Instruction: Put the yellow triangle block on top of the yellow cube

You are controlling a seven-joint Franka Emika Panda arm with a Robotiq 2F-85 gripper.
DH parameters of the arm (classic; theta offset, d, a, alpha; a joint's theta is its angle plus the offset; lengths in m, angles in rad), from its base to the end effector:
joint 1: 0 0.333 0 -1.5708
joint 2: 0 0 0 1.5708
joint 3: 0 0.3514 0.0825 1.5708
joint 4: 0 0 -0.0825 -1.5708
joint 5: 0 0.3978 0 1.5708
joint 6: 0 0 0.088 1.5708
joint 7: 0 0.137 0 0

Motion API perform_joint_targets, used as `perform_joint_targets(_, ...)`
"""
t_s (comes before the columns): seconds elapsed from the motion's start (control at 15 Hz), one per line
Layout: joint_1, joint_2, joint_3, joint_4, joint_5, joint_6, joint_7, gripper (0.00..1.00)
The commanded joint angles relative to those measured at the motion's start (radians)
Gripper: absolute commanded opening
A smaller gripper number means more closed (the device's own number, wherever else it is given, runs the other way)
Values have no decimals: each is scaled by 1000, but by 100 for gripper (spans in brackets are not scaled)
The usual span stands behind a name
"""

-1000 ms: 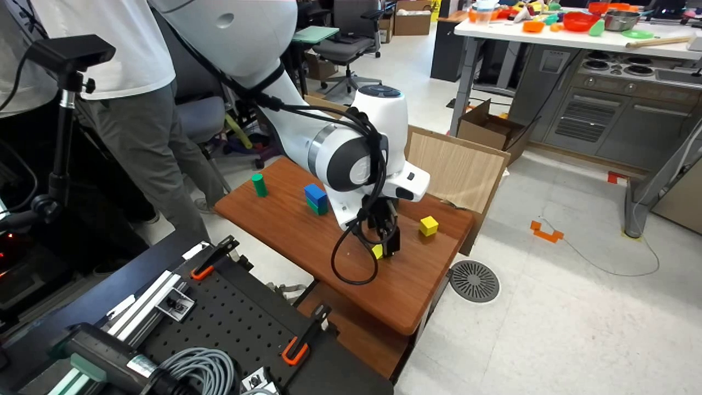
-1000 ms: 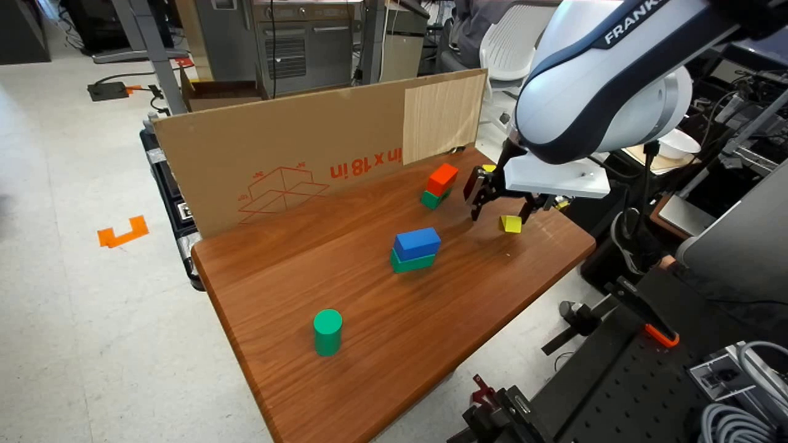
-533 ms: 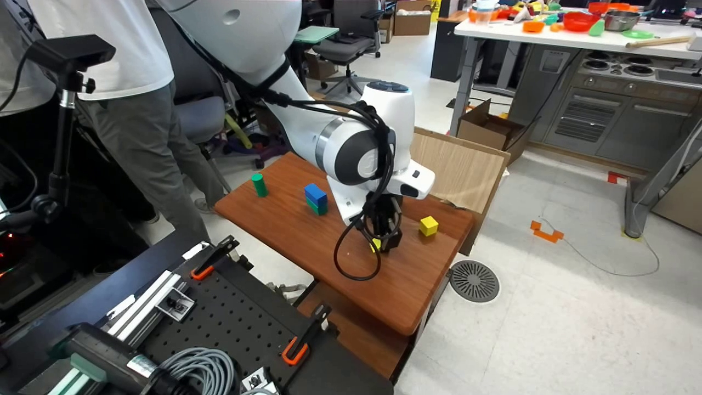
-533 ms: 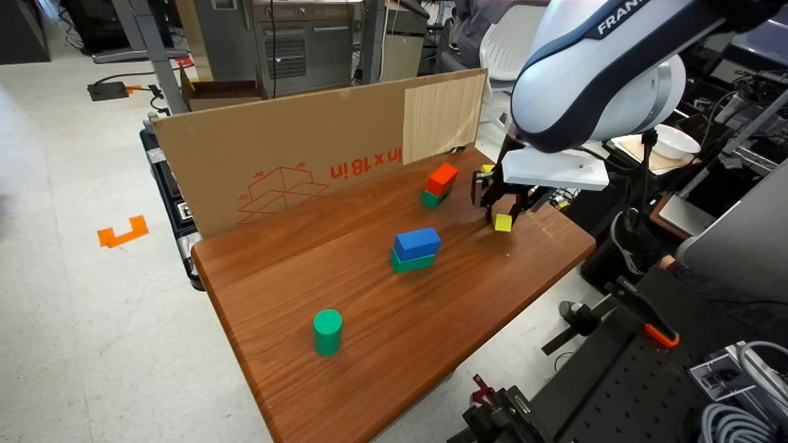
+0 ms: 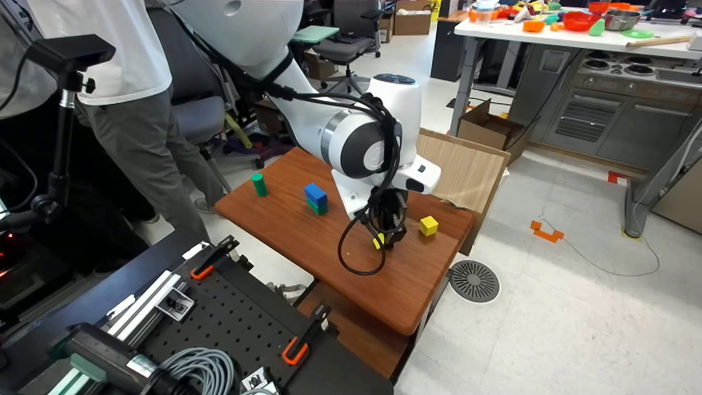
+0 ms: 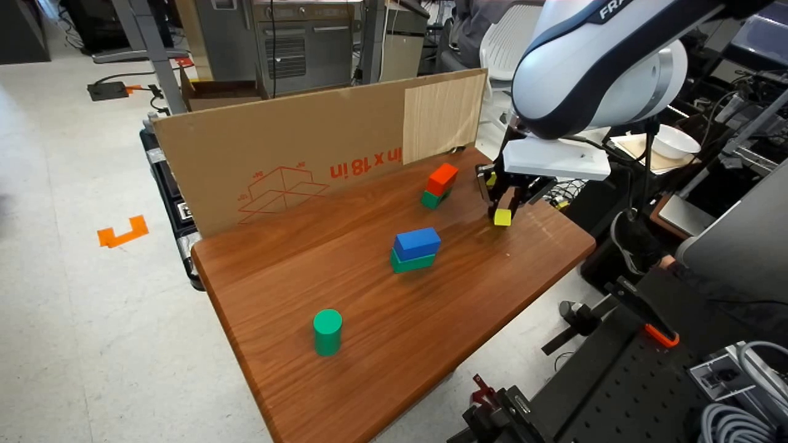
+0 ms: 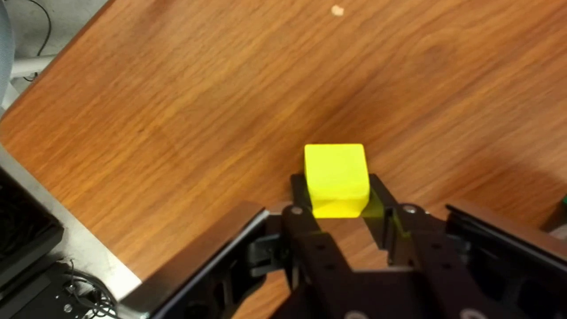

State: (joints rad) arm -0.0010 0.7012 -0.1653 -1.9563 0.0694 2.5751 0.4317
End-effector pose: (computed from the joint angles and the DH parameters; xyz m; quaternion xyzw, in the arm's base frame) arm 0.6176 -0.1049 0.0964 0.9506 -0.3063 -0.0303 0.0407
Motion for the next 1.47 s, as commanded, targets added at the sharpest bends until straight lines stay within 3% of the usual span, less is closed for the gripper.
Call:
perform_joint_targets(0.0, -7, -24, 2, 34, 18, -48, -18, 9)
perform_joint_targets(0.93, -49, 26, -15, 255, 22, -158, 6, 9)
perform_joint_targets(1.4, -75, 89, -13, 349, 18, -154, -6, 9)
